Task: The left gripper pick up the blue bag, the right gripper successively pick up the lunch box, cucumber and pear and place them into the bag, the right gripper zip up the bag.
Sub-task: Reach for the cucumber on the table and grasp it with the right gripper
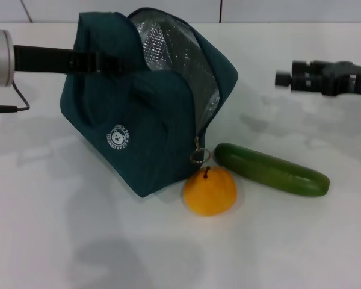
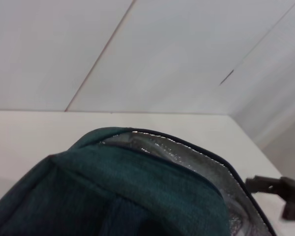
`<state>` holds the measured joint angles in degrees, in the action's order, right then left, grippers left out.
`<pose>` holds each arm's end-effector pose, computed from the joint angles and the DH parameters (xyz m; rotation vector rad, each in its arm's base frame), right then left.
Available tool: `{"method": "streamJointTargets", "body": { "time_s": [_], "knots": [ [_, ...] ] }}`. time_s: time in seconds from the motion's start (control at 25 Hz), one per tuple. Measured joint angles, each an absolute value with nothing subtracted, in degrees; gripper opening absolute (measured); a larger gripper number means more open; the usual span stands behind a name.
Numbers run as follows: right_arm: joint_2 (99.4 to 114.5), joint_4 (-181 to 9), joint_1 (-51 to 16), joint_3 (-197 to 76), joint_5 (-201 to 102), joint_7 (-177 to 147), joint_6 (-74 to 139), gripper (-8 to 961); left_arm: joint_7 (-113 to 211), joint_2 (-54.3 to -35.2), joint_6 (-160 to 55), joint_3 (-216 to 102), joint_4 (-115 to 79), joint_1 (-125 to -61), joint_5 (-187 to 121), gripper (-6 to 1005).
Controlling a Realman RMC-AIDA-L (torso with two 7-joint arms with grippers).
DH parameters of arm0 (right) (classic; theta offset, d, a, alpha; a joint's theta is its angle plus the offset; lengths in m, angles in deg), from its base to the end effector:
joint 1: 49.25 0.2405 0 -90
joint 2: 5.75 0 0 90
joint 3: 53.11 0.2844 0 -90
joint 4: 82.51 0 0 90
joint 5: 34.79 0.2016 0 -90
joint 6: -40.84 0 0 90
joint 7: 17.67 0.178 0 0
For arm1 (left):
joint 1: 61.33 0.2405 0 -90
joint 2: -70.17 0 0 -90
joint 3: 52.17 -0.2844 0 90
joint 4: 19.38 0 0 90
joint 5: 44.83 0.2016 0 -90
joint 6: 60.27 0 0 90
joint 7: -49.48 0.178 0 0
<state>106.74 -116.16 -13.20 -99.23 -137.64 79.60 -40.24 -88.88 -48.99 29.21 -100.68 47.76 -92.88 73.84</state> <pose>0.2432 0.4082 -0.0033 -2.5616 0.9285 0.8005 -0.2082 0.3847 0.0121 -2.5037 -1.3455 -0.5723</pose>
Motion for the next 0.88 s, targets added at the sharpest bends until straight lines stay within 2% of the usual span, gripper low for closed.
{"method": "streamJointTargets", "body": {
  "time_s": [0.12,0.24,0.4,0.64,0.88],
  "knots": [
    [104.39,-123.31,-12.83,-106.49,-144.36,83.63,-36.91,854,-87.94,-49.02,29.18,-99.28,46.47,-92.82,73.32,37],
    [103.37,-130.5,-11.82,-108.45,-152.57,88.48,-37.02,852,-87.39,-49.0,29.1,-98.13,45.41,-92.8,73.17,37],
    [103.89,-140.53,-8.63,-108.75,-164.16,95.47,-42.39,850,-86.69,-49.04,29.12,-97.58,44.88,-92.31,72.23,37],
    [104.75,-144.5,-3.21,-108.77,-168.45,100.94,-50.93,845,-86.14,-49.04,30.11,-97.54,44.0,-91.69,70.83,38],
    [104.8,-144.83,2.88,-110.02,-170.06,107.15,-57.98,843,-86.13,-48.88,31.25,-97.54,44.06,-90.64,68.78,39]
  ]
}}
